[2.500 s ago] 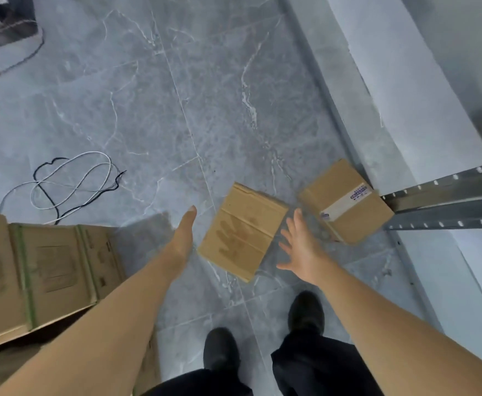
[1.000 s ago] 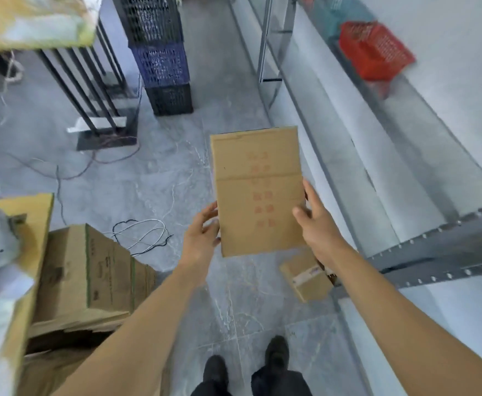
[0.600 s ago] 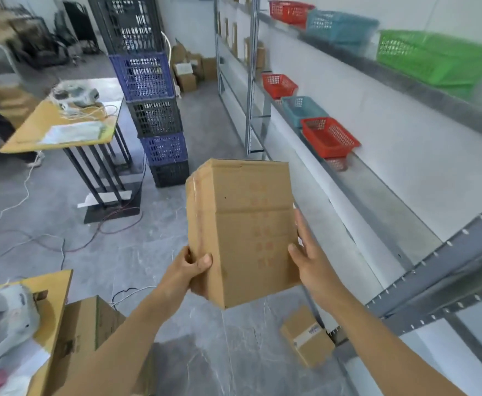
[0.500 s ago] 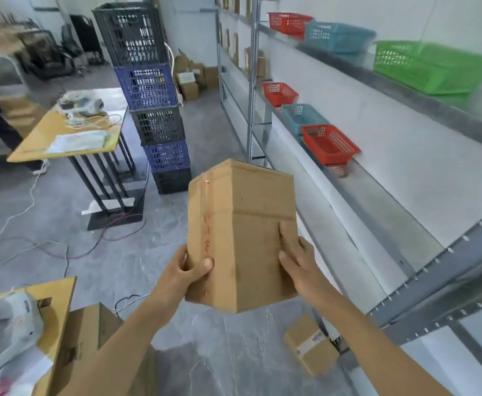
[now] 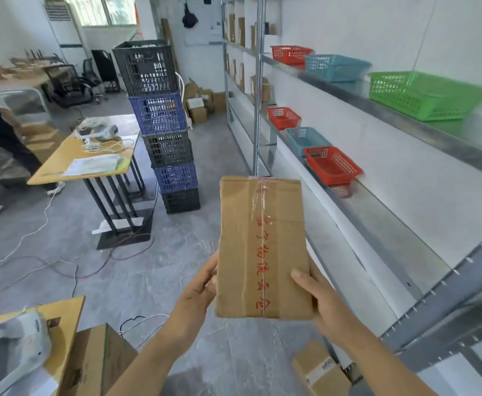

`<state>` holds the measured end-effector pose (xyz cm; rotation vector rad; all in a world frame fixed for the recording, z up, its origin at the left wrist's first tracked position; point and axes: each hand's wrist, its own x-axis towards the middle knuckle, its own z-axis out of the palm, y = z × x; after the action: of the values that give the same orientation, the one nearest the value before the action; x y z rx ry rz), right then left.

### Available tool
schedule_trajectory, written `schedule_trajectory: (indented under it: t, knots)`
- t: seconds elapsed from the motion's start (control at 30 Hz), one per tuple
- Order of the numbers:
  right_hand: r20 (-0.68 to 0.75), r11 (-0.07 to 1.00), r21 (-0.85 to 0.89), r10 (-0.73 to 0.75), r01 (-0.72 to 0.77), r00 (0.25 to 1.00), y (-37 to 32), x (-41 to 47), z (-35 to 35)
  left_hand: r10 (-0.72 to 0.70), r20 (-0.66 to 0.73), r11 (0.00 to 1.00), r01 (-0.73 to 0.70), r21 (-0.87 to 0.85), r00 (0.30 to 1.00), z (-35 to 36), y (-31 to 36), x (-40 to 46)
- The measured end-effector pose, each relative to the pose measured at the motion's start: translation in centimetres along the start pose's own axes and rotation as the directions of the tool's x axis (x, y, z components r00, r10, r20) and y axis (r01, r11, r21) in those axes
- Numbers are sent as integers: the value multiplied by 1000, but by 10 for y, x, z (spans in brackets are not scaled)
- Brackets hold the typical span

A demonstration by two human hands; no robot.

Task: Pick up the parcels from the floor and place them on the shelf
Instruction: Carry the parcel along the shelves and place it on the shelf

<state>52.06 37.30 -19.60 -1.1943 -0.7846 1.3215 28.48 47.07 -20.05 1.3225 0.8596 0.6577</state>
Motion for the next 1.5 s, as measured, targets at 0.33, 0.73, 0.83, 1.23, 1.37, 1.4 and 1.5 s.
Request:
schedule_trajectory:
  t: [0.33,0.73,0.83,1.23,1.37,1.4,1.5]
  knots:
    - [-84,983,49,-175,179,981,-2,-14,-16,-138,82,968,152,-200,987,-12,12,-4]
    - [-153,858,-459,-330,229,931,-37,-12,-5,-55,80,977,70,-200,995,-1,36,-14]
    - [-173,862,-452,-337,229,925,-40,-19,-10,-46,95,980,64,-190,994,3,33,-16]
    - [-139,955,-212,-237,205,961,-98,-17,-39,133,59,983,-140,117,989,-13,47,-10]
    - [-254,928,-248,-340,278,906,-91,-16,-49,177,-202,980,-191,-54,963,-6,60,-5]
    - [-247,931,-234,-336,281,909,-89,-16,-50,149,-240,965,-194,-177,959,-3,64,-4]
    - [-174,908,-331,-325,256,929,-87,-23,-39,95,-273,958,-163,-238,957,7,79,-4]
